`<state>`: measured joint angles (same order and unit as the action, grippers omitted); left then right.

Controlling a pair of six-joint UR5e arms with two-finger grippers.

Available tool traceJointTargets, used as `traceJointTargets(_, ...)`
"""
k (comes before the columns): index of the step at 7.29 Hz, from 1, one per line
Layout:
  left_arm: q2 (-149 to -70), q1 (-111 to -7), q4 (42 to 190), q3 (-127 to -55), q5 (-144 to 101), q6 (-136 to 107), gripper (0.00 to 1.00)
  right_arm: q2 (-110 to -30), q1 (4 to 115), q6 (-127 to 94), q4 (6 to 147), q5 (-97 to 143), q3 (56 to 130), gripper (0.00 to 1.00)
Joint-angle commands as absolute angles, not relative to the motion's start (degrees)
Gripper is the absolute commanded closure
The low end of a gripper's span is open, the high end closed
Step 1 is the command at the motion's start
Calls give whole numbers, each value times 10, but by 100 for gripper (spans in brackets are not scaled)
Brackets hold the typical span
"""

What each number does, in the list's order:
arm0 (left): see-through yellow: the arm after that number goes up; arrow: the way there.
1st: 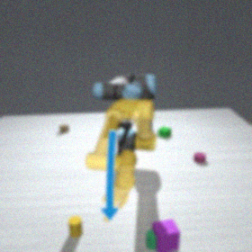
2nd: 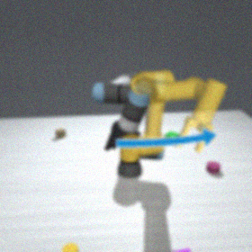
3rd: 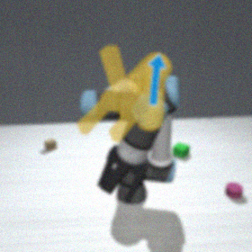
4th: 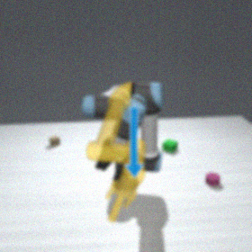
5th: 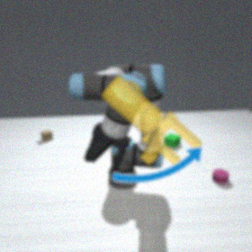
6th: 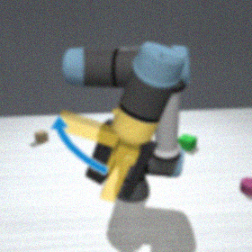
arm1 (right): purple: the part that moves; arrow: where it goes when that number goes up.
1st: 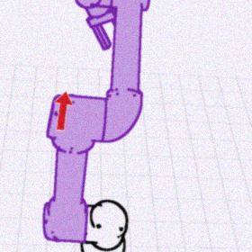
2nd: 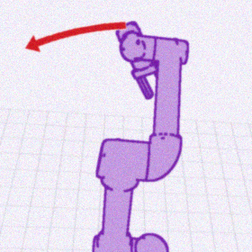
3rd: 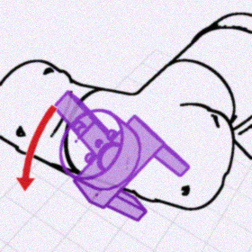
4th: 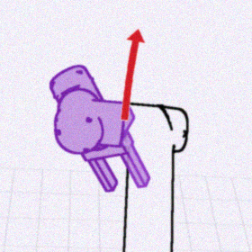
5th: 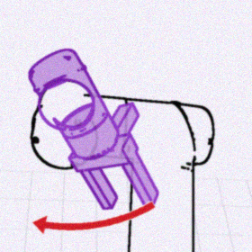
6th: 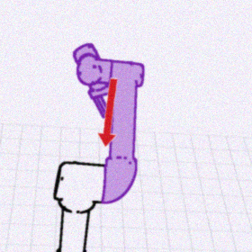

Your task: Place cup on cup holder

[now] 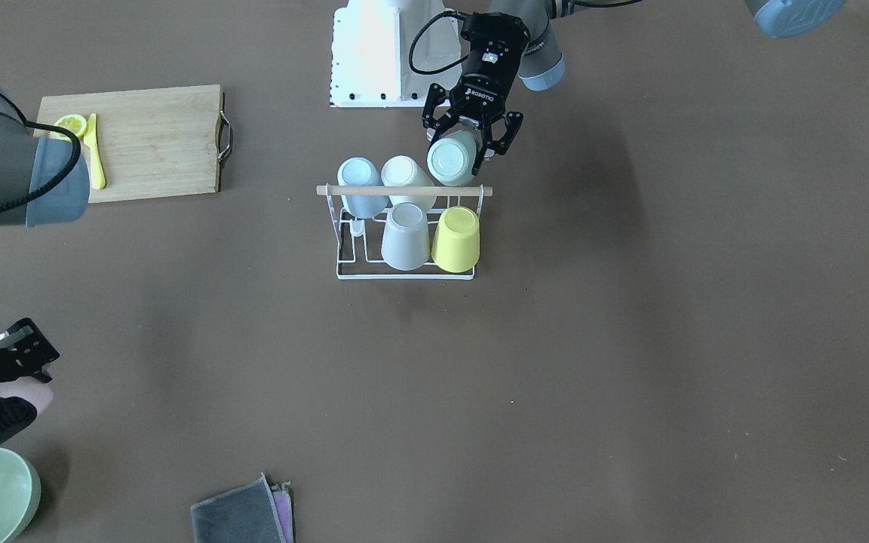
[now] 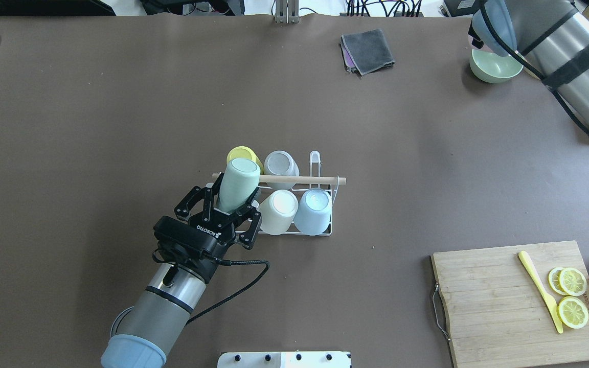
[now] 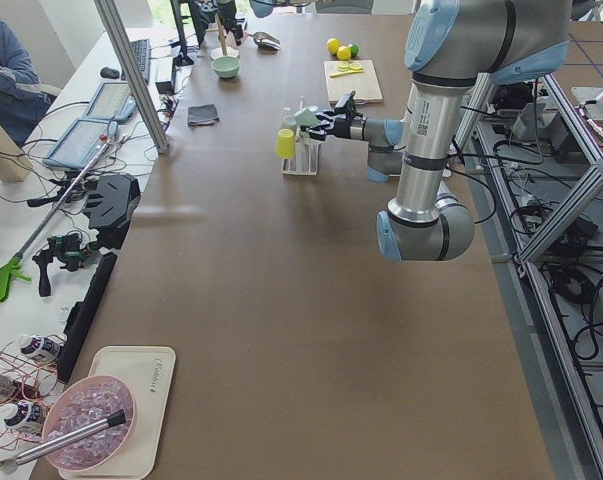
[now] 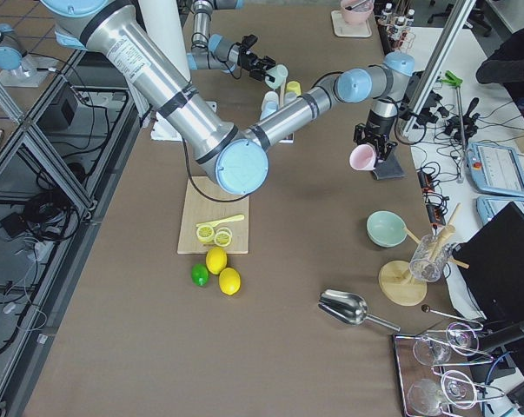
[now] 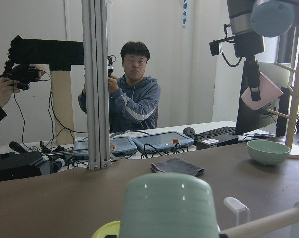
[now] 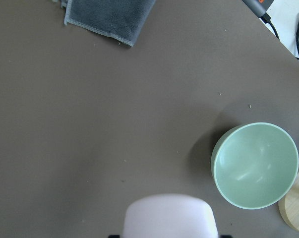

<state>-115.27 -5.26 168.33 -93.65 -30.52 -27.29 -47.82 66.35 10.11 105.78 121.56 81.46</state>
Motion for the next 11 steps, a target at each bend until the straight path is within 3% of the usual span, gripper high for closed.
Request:
traceJointTargets(1, -1153, -54, 1684, -936, -313, -274, 55, -580, 651, -35, 866, 1216, 888, 100)
traceJointTargets(3, -1152, -54, 1684, -934, -314, -274, 35, -620, 648, -111, 688, 1216, 884, 100)
traceJointTargets(4, -1152, -55, 1684, -934, -314, -273, 2, -622, 639, -154, 611, 1212, 879, 100)
traceJointTargets(9, -1151, -57, 1684, -933, -313, -273, 2, -627, 589, -342, 253, 1164, 828, 100)
traceJointTargets(11, -1147, -73, 1674, -995, -338, -266, 2, -628, 547, -365, 111, 1083, 803, 100)
